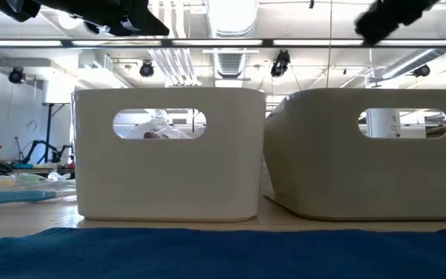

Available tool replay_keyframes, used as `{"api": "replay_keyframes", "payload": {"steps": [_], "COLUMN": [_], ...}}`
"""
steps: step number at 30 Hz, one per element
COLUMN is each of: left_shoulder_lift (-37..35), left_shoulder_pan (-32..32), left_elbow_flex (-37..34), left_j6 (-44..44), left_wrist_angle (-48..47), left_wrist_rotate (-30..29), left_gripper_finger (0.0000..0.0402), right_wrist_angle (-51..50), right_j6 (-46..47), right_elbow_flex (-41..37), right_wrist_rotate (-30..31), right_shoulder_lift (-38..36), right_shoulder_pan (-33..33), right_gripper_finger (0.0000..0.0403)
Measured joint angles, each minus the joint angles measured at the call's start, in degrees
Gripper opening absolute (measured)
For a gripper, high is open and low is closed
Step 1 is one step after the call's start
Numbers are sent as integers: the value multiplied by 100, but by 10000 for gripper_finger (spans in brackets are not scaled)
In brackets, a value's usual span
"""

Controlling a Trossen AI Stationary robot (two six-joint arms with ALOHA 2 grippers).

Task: Pick & Place Toothbrushes
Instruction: Put the green toothbrush into the transparent bin

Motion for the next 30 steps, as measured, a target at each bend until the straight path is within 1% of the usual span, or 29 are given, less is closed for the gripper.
{"api": "replay_keyframes", "payload": {"steps": [1, 4, 5, 9, 11, 16, 24, 26, 30], "left_shoulder_lift": [0, 0, 0, 0, 0, 2, 2, 2, 2], "left_shoulder_pan": [0, 0, 0, 0, 0, 0, 0, 0, 0], "left_elbow_flex": [0, 0, 0, 0, 0, 0, 0, 0, 0], "left_j6": [9, 14, 14, 17, 19, 27, 7, 7, 5], "left_wrist_angle": [0, 0, 0, -38, -74, -319, -417, -439, -437], "left_wrist_rotate": [-2, 0, -1, 0, 0, -1, 0, 1, 0], "left_gripper_finger": [218, 218, 218, 218, 218, 218, 218, 218, 218], "right_wrist_angle": [-65, -371, -536, -1183, -1363, -1546, -2037, -2204, -2694], "right_j6": [-303, -1144, -1416, -2459, -2611, -1982, -1274, -971, -159], "right_elbow_flex": [-2, 9, 13, 108, 143, 287, 616, 716, 963], "right_wrist_rotate": [124, 889, 1007, 1048, 1079, 1068, 1298, 1395, 1397], "right_shoulder_lift": [136, 564, 717, 1229, 1439, 1863, 2625, 2860, 3344], "right_shoulder_pan": [124, 535, 675, 1281, 1607, 2348, 3557, 3821, 4234], "right_gripper_finger": [8, 8, 8, 8, 8, 8, 8, 8, 8]}}
